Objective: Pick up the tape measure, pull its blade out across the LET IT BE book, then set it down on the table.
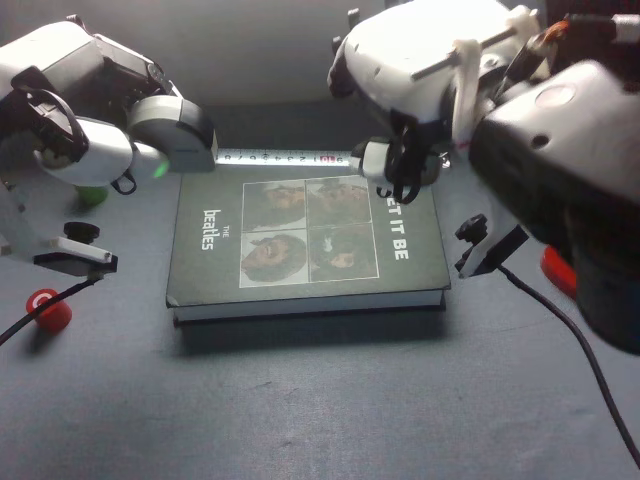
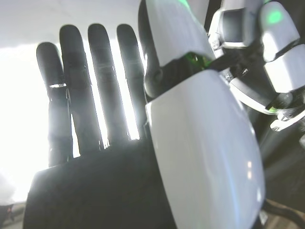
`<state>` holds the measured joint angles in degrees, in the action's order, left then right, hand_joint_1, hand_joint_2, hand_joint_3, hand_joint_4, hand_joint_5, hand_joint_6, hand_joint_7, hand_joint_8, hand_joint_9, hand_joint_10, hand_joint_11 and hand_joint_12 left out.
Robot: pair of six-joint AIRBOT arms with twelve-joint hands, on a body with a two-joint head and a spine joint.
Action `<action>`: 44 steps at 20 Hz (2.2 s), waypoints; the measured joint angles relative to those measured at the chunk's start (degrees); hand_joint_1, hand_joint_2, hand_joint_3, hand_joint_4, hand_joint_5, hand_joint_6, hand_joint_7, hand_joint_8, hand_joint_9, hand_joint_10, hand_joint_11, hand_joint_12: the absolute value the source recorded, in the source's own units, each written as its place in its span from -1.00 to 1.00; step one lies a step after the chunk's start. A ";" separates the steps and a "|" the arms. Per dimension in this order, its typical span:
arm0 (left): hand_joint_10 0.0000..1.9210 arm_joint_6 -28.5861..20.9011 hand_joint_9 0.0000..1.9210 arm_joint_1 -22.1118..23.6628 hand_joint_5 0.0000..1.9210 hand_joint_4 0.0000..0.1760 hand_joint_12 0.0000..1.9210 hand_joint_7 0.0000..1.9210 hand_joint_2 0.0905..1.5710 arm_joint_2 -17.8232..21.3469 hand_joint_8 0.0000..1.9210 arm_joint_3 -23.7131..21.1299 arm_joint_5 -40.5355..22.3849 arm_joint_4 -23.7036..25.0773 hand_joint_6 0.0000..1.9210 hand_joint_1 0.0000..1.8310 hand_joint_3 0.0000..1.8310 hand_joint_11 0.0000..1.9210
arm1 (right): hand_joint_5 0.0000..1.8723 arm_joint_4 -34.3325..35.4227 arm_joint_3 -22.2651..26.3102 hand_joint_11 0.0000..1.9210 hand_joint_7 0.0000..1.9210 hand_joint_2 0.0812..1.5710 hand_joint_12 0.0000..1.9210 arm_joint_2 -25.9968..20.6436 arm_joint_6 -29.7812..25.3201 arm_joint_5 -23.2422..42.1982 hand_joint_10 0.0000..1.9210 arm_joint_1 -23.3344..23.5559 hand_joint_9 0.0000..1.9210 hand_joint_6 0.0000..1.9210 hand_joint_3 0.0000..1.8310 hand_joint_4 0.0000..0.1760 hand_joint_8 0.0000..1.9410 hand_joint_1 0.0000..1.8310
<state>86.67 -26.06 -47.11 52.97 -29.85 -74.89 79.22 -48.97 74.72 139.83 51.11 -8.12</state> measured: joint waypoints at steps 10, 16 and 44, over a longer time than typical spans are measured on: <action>0.47 1.40 -0.14 0.11 -0.07 -1.00 0.36 -0.16 0.45 0.20 0.27 0.24 -1.73 -5.81 0.03 0.49 -1.00 -0.17 | -0.24 -3.74 -4.11 -0.67 -0.22 0.41 0.15 2.58 -5.68 1.16 -0.95 -2.49 -0.25 -0.99 -1.00 -1.00 -0.98 0.13; 0.47 1.81 -0.12 0.70 -0.08 -1.00 0.36 -0.16 0.45 0.20 0.27 0.11 -2.40 -7.26 0.04 0.49 -1.00 -0.17 | -0.24 -2.25 -6.43 -0.65 -0.21 0.41 0.16 3.17 -6.56 -0.81 -0.95 -2.82 -0.25 -0.99 -1.00 -1.00 -0.98 0.13; 0.46 1.79 -0.13 1.07 -0.08 -1.00 0.38 -0.16 0.45 0.24 0.27 0.81 -2.23 -7.39 0.04 0.49 -1.00 -0.15 | -0.21 3.06 -10.36 -0.62 -0.17 0.41 0.14 3.10 -3.30 -6.38 -0.95 -1.01 -0.22 -0.99 -1.00 -1.00 -0.98 0.10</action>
<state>88.47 -24.99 -46.87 53.78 -32.08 -82.28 82.28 -59.33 77.82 136.53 44.73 -9.13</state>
